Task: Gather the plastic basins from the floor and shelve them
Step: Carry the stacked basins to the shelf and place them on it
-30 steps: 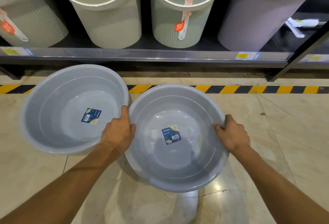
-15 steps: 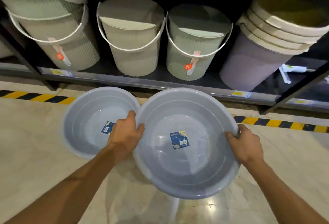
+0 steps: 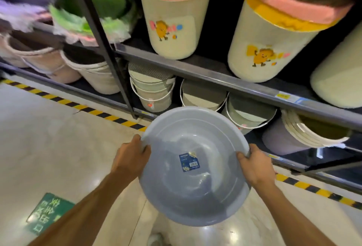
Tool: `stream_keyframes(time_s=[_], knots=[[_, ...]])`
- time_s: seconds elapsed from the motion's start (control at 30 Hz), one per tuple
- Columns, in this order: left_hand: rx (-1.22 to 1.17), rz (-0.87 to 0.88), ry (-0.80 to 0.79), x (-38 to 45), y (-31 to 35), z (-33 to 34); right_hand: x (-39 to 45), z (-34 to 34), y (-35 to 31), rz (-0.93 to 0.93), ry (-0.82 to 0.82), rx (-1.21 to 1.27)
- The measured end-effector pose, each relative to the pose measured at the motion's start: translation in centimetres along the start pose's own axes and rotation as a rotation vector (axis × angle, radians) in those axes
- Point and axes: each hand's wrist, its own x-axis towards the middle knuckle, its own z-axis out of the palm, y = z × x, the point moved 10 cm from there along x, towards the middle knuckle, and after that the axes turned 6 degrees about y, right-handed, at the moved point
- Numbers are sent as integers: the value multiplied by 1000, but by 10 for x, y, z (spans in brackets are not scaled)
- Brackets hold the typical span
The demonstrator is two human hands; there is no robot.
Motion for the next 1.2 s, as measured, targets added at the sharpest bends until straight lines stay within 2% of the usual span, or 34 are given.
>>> stream_keyframes(time_s=[0.2,0.33,0.47,0.67,1.0,1.2], knots=[[54,-11,54,24,-15,-69,-1,-7,-76,-21,-26,-2],[73,-42,32,48,-30,-62,16,16,-94,-35,-57,-3],[85,-74,75,76,-49,-33,44,56,-94,-56,-96,-30],[102,-51,70,135,-93,66,94,162,-64,-55,-111,-31],[93,60,57,230,-181,264,166,369,16,-106,-18,-46],[-27,-16,33,246,-240,338,181,439,45,-165,47,-99]])
